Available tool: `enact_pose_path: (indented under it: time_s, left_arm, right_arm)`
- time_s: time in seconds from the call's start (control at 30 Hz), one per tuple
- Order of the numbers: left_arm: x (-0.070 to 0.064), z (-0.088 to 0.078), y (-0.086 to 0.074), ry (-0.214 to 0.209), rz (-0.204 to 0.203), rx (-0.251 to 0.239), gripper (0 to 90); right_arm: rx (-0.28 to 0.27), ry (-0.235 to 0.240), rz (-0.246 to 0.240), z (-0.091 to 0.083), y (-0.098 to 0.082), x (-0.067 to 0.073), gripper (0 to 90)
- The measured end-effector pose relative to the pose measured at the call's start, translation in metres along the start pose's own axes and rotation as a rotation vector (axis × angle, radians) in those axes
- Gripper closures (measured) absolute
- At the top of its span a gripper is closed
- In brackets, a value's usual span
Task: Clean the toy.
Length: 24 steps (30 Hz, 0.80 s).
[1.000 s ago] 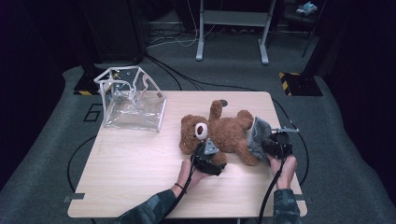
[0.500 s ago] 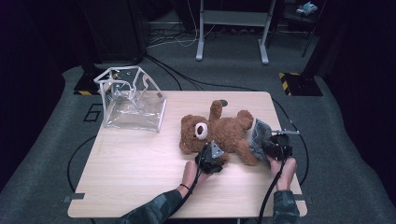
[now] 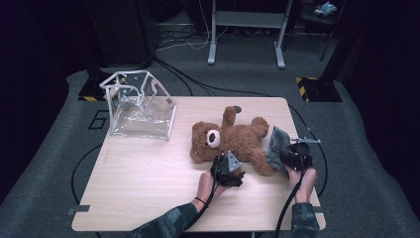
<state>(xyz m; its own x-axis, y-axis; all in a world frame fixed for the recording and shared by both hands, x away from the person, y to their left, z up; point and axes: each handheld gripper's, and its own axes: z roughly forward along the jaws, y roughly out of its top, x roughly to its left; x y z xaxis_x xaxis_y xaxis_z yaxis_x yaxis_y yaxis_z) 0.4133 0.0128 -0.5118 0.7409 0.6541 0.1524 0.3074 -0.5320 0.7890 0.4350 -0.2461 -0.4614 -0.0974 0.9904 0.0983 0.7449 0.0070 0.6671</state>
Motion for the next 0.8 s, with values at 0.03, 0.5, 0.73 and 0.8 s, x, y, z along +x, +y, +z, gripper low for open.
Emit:
enact_pose_path:
  time_s: [0.03, 0.5, 0.73, 0.8]
  left_arm:
    - [0.000, 0.002, -0.001, 0.007, 0.001, 0.010, 29.0]
    - [0.022, -0.008, -0.006, -0.021, -0.020, -0.059, 74.3]
    - [0.043, -0.029, 0.015, -0.055, -0.016, -0.114, 75.7]
    - [0.052, -0.035, 0.023, -0.056, -0.024, -0.127, 76.0]
  right_arm:
    - [-0.001, 0.001, -0.003, 0.000, 0.000, 0.000, 75.8]
    - [0.004, 0.010, 0.003, 0.002, -0.003, 0.001, 75.6]
    - [-0.009, 0.012, 0.001, 0.001, -0.003, 0.000, 75.5]
    - [-0.006, 0.010, 0.012, 0.000, -0.003, 0.000, 75.4]
